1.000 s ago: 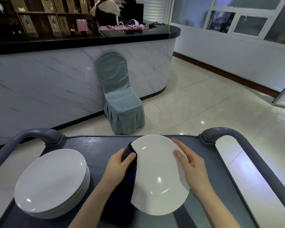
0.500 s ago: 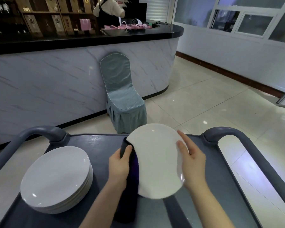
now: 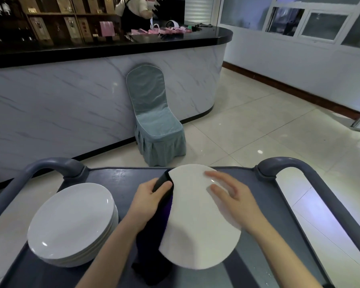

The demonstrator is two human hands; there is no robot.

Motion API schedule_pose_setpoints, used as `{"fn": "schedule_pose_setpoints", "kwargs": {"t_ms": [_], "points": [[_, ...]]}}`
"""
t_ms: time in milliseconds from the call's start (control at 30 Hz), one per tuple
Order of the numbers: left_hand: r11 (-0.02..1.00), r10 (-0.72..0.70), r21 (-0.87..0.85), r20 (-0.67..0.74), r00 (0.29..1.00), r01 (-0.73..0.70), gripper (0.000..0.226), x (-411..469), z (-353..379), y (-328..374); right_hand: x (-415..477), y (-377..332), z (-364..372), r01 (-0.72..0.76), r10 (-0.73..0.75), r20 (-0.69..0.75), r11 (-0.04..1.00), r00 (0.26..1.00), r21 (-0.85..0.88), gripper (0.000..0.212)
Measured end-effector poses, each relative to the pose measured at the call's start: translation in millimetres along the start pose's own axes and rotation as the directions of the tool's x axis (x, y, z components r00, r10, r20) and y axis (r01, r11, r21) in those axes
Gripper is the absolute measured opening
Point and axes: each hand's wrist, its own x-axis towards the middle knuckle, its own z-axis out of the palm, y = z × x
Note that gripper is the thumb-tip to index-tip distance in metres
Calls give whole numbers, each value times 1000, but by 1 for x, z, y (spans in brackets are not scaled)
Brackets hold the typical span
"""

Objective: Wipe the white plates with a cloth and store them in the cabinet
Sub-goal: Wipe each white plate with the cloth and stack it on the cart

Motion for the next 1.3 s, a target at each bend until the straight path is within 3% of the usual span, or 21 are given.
{"fn": "schedule_pose_setpoints", "kwargs": {"t_ms": [67, 133, 233, 300, 400, 467, 533, 633, 700, 767, 833, 900, 1000, 1067, 1100, 1167, 1300], "points": [[997, 22, 66, 76, 997, -27, 23, 5, -5, 8, 0, -2, 2, -14, 15, 62, 1000, 998, -8, 32], [994, 37, 100, 82, 996, -45, 21, 6, -6, 11, -1, -1, 6, -24, 24, -8, 999, 1000, 32, 36], [1000, 7, -8, -75, 997, -8, 21, -5, 5, -1, -1, 1, 11, -54, 76, -124, 984, 989, 172, 38], [980, -122, -178, -210, 970, 84, 24, -19, 19, -16, -2, 5, 20, -72, 150, -263, 956, 953, 283, 40], [912, -331, -323, -214, 919, 253, 23, -32, 31, -29, -10, 10, 35, -123, 302, -404, 903, 864, 412, 42], [941, -296, -228, -200, 934, 249, 23, -26, 21, -29, -20, 13, 40, -136, 282, -382, 921, 880, 366, 42], [989, -141, -73, -148, 979, 131, 24, -17, 4, -21, -26, 14, 36, -120, 222, -327, 945, 919, 304, 40], [983, 39, 174, 55, 998, -49, 17, -1, -13, -2, -22, 11, 22, -88, 117, -132, 975, 984, 206, 37], [961, 44, 260, 214, 976, -100, 12, 8, -14, 8, -15, 7, 17, -78, 77, 14, 987, 997, 142, 38], [958, 9, 273, 258, 966, -82, 12, 14, -11, 12, -5, 3, 15, -84, 81, 25, 987, 996, 136, 38], [982, -19, 188, 138, 990, -8, 17, 12, -9, 9, 3, 0, 16, -95, 104, -41, 979, 994, 179, 38], [995, -102, 2, -95, 990, 102, 20, 5, -2, -2, 6, 2, 26, -113, 164, -177, 956, 970, 271, 41], [914, -342, -337, -340, 876, 226, 22, -17, 27, -25, 0, 6, 65, -123, 338, -488, 899, 805, 420, 42], [855, -456, -447, -402, 794, 264, 27, -36, 46, -34, -11, 7, 92, -137, 416, -606, 881, 677, 452, 40], [843, -474, -469, -415, 777, 264, 28, -39, 49, -36, -16, 9, 102, -143, 420, -624, 884, 659, 445, 41], [833, -477, -486, -391, 787, 264, 25, -38, 44, -39, -24, 16, 110, -141, 410, -585, 882, 699, 450, 44], [880, -373, -419, -318, 872, 223, 15, -28, 25, -34, -22, 24, 80, -155, 290, -384, 926, 877, 345, 46]]}}
